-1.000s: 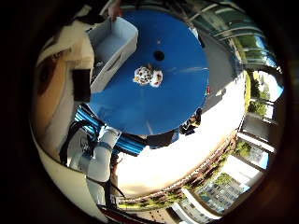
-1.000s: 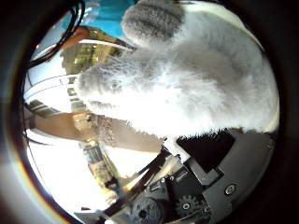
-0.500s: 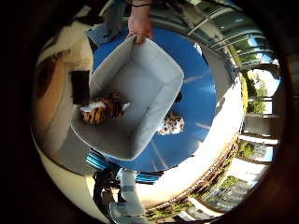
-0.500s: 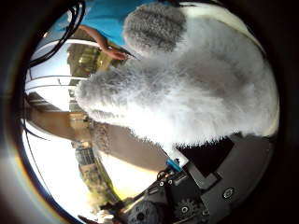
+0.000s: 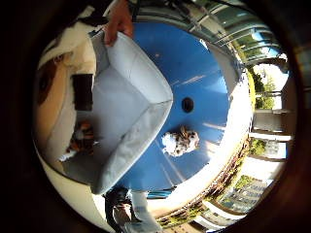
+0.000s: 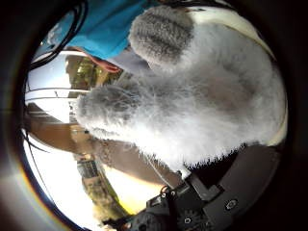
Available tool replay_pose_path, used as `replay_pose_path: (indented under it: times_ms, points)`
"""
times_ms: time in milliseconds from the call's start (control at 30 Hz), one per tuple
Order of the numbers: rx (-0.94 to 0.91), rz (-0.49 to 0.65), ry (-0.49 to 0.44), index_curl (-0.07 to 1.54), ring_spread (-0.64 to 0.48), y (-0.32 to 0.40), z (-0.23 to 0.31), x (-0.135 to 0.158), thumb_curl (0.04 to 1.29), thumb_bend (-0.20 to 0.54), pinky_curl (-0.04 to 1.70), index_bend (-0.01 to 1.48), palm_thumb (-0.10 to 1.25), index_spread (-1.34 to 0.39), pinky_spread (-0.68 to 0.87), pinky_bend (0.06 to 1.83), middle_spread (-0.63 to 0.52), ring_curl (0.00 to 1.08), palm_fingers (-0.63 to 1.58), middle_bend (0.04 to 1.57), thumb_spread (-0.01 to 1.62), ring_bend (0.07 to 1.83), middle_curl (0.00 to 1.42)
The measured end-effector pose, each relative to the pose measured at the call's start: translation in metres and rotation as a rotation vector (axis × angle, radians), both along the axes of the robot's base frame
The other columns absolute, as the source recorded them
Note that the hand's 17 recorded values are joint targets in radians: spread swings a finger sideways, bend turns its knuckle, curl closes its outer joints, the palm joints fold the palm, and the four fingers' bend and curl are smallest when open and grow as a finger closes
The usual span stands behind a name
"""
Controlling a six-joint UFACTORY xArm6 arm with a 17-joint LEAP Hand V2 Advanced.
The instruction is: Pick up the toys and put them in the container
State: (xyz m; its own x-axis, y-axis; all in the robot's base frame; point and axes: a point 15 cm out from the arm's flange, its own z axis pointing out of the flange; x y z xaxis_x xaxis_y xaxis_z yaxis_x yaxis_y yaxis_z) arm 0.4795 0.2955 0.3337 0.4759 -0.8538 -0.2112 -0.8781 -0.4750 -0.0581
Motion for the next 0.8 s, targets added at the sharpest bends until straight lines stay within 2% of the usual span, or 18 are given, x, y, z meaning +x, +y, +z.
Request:
replay_pose_path:
  times_ms: [100, 133, 233, 367, 667, 800]
  points:
    - [-0.009, 0.034, 0.019, 0.02, 0.07, -0.001, -0.004, -0.006, 0.74, -0.038, 0.86, 1.03, 0.77, -0.65, 0.23, 1.36, -0.19, 0.68, 0.37, 0.74, 1.10, 1.24, 0.96]
    - [-0.016, 0.049, 0.033, 0.05, 0.10, -0.001, -0.007, -0.010, 0.72, -0.037, 0.85, 1.02, 0.76, -0.56, 0.26, 1.29, -0.15, 0.66, 0.07, 0.60, 1.11, 1.13, 0.90]
    - [-0.047, 0.093, 0.101, 0.06, 0.16, 0.002, -0.031, -0.021, 0.68, -0.034, 0.71, 0.92, 0.74, -0.42, 0.31, 1.03, -0.07, 0.49, -0.21, 0.39, 1.11, 0.83, 0.72]
    - [-0.052, 0.176, 0.130, 0.06, 0.23, 0.011, -0.038, -0.035, 0.63, -0.033, 0.58, 0.69, 0.74, -0.42, 0.37, 0.86, 0.00, 0.37, -0.22, 0.22, 1.10, 0.60, 0.58]
    - [-0.021, 0.157, 0.068, 0.08, 0.29, -0.019, 0.013, -0.033, 0.56, -0.033, 0.50, 0.43, 0.73, -0.44, 0.44, 0.79, 0.06, 0.31, -0.11, 0.13, 1.08, 0.47, 0.44]
    - [-0.019, 0.154, 0.067, 0.11, 0.31, -0.050, 0.044, -0.044, 0.54, -0.031, 0.46, 0.34, 0.73, -0.45, 0.47, 0.77, 0.09, 0.30, -0.08, 0.12, 1.07, 0.43, 0.38]
